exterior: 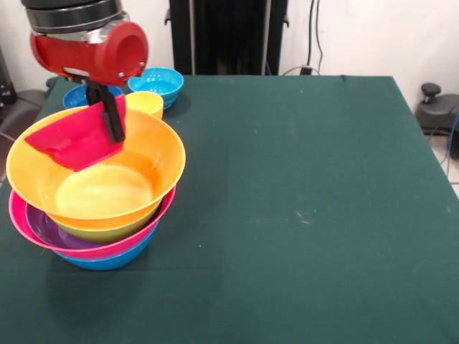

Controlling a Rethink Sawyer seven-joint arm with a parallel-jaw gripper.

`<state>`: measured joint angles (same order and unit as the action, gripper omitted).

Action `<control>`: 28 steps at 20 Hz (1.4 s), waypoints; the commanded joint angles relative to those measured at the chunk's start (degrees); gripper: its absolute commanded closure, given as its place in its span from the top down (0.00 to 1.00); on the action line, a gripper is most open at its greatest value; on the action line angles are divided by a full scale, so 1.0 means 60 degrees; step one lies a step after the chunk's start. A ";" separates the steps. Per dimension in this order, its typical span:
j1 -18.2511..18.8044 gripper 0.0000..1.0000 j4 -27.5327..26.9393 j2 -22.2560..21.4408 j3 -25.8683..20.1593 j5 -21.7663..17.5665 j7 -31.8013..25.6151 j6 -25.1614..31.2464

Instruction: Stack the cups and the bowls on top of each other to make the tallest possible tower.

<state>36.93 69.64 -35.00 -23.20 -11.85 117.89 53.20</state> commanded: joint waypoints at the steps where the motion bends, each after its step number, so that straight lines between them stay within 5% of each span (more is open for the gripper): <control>1: 0.0161 1.00 0.1129 -0.0049 -0.0704 -0.0884 -0.2885 0.0012; 18: 0.0102 1.00 0.1438 -0.0208 -0.0824 -0.1276 -0.2187 -0.0653; 28: -0.0632 1.00 0.2695 -0.1347 -0.0072 -0.1187 -0.0260 -0.0639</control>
<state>37.57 76.81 -38.43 -25.26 -14.98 117.89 51.15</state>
